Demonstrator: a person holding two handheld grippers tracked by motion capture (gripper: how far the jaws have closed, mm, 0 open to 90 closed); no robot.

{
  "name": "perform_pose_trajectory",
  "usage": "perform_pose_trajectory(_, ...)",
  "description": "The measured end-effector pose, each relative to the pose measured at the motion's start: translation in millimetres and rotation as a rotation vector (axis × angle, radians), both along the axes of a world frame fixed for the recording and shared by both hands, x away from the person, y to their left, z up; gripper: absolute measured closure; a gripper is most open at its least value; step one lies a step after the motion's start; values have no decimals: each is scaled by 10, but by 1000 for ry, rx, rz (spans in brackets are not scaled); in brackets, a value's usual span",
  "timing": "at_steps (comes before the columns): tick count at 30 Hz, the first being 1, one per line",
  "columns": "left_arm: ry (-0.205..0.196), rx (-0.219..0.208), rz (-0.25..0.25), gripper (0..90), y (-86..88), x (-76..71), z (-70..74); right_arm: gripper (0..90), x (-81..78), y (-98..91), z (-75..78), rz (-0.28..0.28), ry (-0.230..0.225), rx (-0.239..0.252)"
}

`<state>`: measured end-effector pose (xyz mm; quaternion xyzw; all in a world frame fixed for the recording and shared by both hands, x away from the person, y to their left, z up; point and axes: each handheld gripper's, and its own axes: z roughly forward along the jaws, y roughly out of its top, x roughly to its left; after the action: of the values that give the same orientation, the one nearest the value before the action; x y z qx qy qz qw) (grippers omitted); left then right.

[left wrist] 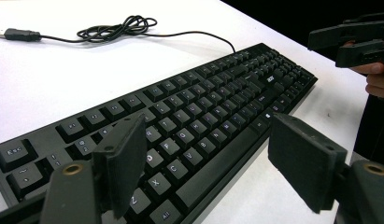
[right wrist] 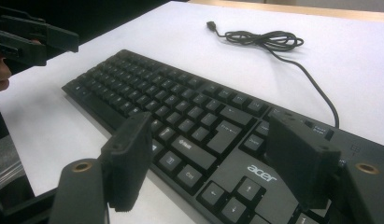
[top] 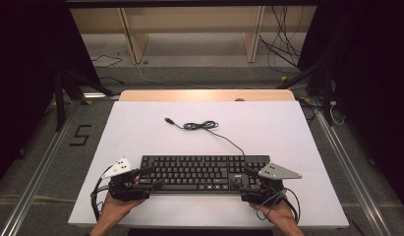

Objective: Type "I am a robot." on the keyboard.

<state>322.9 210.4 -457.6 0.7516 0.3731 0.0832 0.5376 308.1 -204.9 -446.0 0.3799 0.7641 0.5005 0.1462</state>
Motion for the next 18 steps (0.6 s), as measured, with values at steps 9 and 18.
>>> perform_pose_trajectory(9, -1, 0, 2, 277, 4, 2, 0, 327, 4, 12, 1, 2, 0, -1)
perform_pose_trajectory(18, -1, 5, 11, 279, 12, 12, -6, 327, 39, 119, -12, 22, 14, -2)
